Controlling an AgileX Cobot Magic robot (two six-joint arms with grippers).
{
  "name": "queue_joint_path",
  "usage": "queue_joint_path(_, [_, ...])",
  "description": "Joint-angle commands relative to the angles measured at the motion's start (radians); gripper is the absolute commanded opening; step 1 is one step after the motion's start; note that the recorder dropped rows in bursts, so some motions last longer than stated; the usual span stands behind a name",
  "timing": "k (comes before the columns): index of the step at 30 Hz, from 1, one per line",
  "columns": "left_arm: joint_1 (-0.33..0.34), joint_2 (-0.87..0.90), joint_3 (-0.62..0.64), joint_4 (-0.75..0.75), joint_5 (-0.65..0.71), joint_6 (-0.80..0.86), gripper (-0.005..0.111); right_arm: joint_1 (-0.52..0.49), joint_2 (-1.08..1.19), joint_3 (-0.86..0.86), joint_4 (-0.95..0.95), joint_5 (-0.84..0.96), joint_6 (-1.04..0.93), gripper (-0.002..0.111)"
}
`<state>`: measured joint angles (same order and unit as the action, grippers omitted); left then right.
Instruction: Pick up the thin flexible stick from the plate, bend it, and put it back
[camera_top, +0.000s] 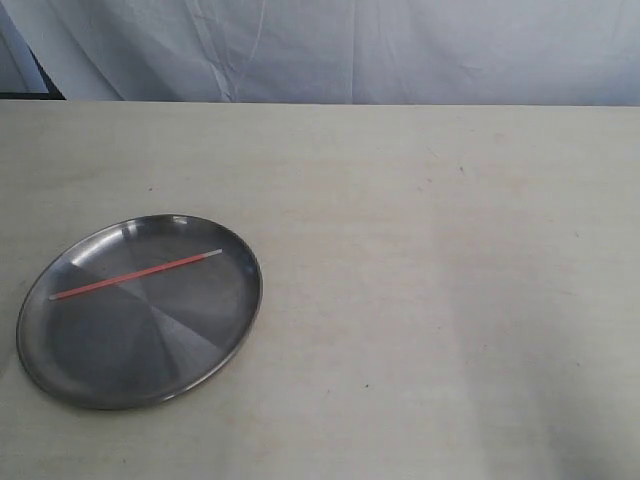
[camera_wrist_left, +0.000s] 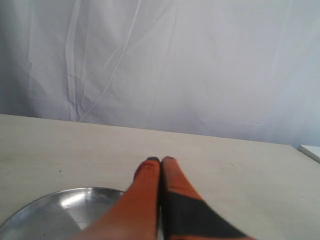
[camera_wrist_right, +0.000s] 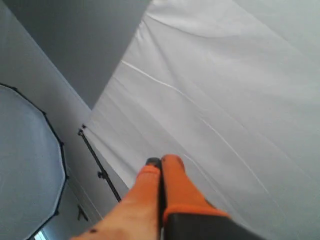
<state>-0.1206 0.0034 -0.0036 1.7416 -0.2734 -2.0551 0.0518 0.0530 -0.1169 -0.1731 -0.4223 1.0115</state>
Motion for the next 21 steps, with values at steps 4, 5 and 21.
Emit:
queue_joint_path(4, [-0.002,-0.003,0.004,0.003,0.006,-0.002,0.0,-0.005,0.376,-0.213,-0.17,0.039,-0.179,-0.001])
queue_joint_path(5, [-0.002,-0.003,0.004,0.003,0.006,-0.002,0.0,-0.003,0.465,-0.264,-0.304,0.082,-0.168,-0.001])
queue_joint_path(21, [-0.002,-0.003,0.004,0.003,0.006,-0.002,0.0,0.338,1.699,-1.152,-1.571,0.103,0.638,-0.001])
